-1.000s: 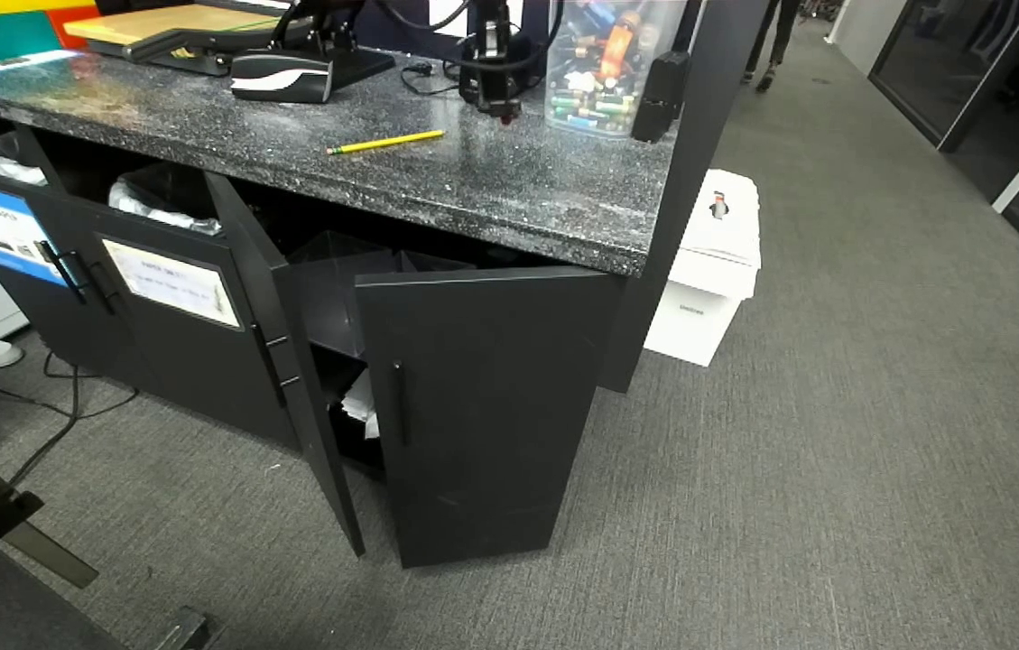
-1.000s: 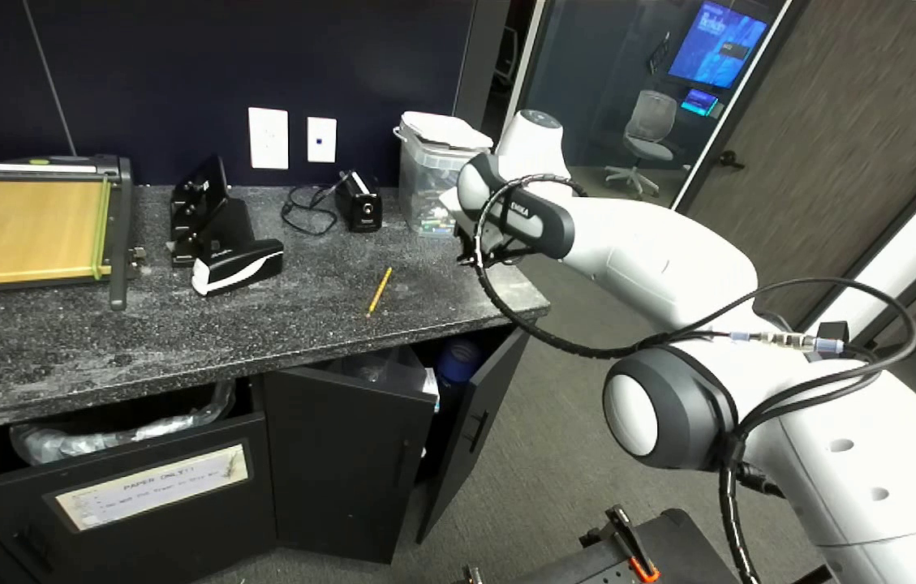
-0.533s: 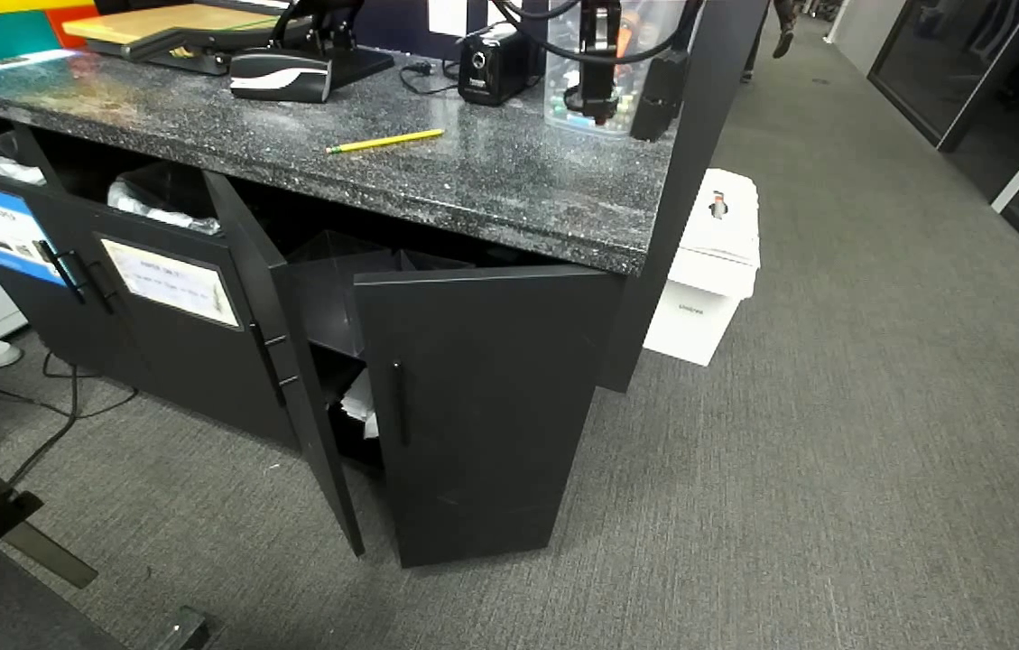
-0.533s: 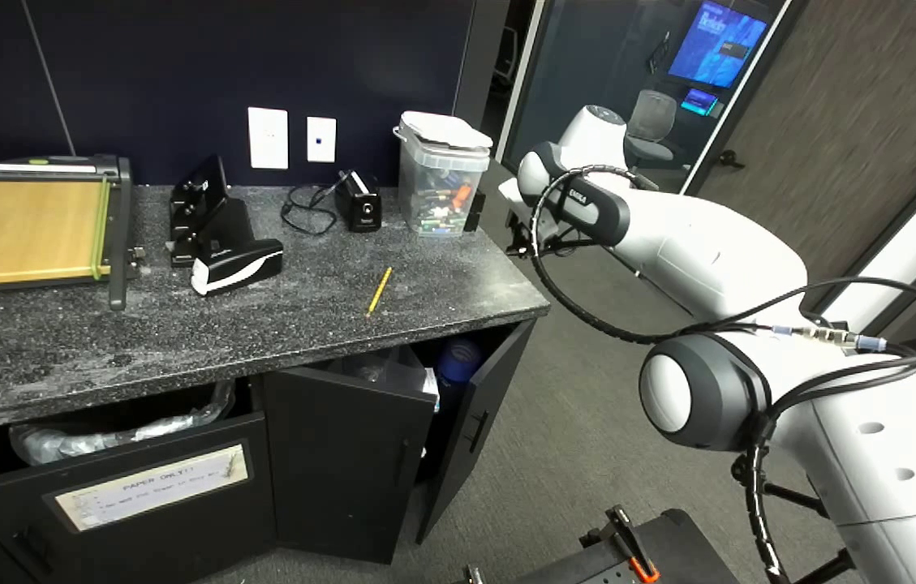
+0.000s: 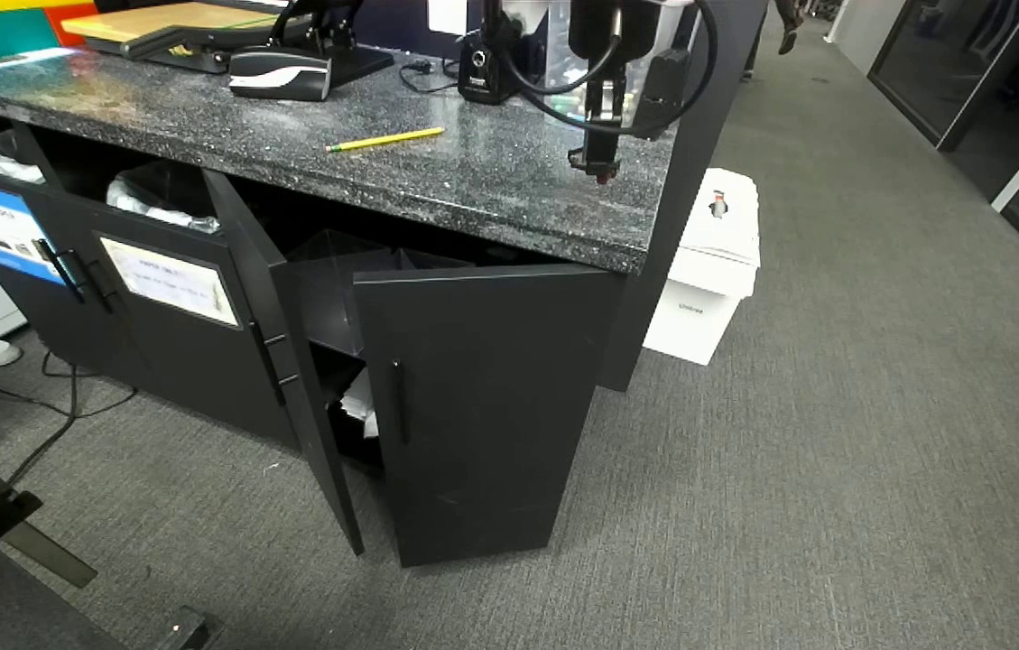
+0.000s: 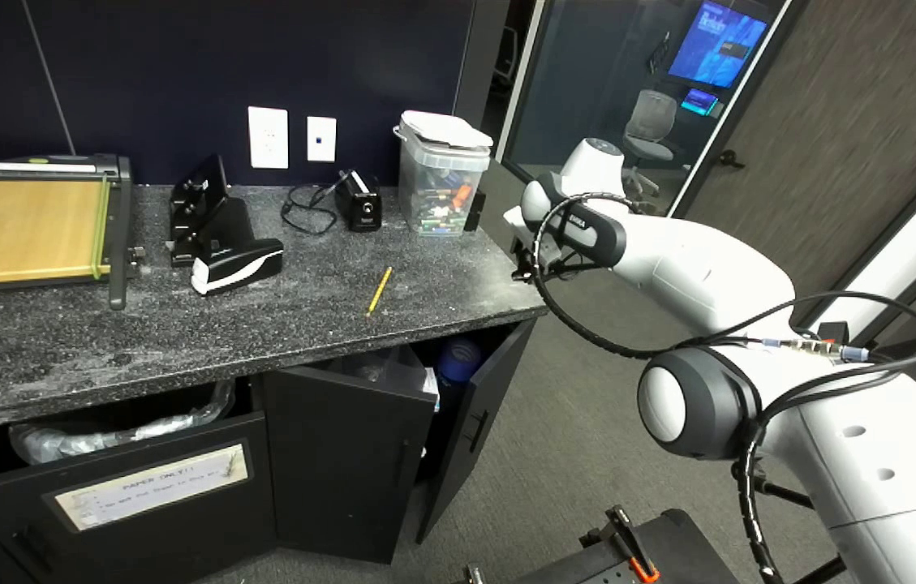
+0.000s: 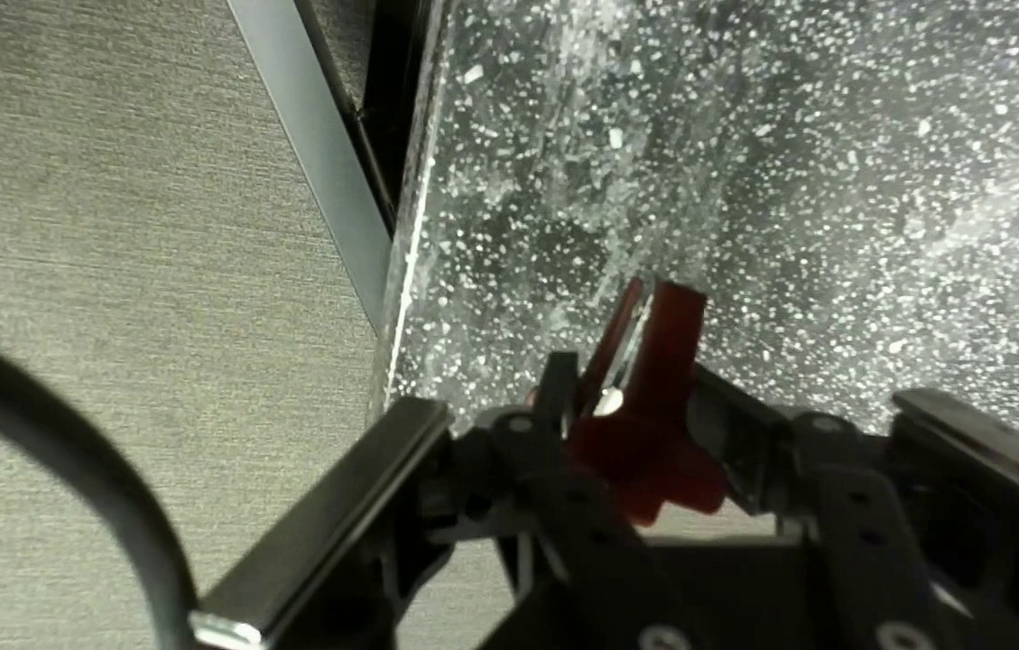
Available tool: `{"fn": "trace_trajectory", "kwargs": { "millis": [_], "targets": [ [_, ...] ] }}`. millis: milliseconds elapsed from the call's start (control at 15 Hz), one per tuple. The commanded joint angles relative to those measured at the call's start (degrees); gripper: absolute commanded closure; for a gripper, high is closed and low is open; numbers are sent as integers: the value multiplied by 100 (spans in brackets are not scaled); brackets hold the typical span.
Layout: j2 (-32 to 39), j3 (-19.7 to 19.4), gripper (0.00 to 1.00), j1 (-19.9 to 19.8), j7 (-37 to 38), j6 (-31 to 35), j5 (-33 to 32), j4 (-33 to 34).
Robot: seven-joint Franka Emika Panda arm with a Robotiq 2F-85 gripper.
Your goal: Move the staple remover to the right
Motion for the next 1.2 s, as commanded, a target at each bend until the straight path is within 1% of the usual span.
{"fn": "trace_trajectory", "kwargs": {
  "millis": [0,667,733,800,867,933,1067,1133],
  "targets": [
    [271,57,93,-51,-90,67,-45,248],
    [478,-4,93,-16,-256,312,-124,224],
    [465,-12,45,-13,-220,281,-127,209],
    [450,-24,43,-7,-213,243,-138,198],
    [405,-4,37,-4,-330,222,-141,154],
    [370,37,29,-7,-468,202,-126,131],
    [280,110,16,-8,-868,105,-100,94],
    [146,167,8,-19,-1100,-104,-64,-4]
  ]
}}
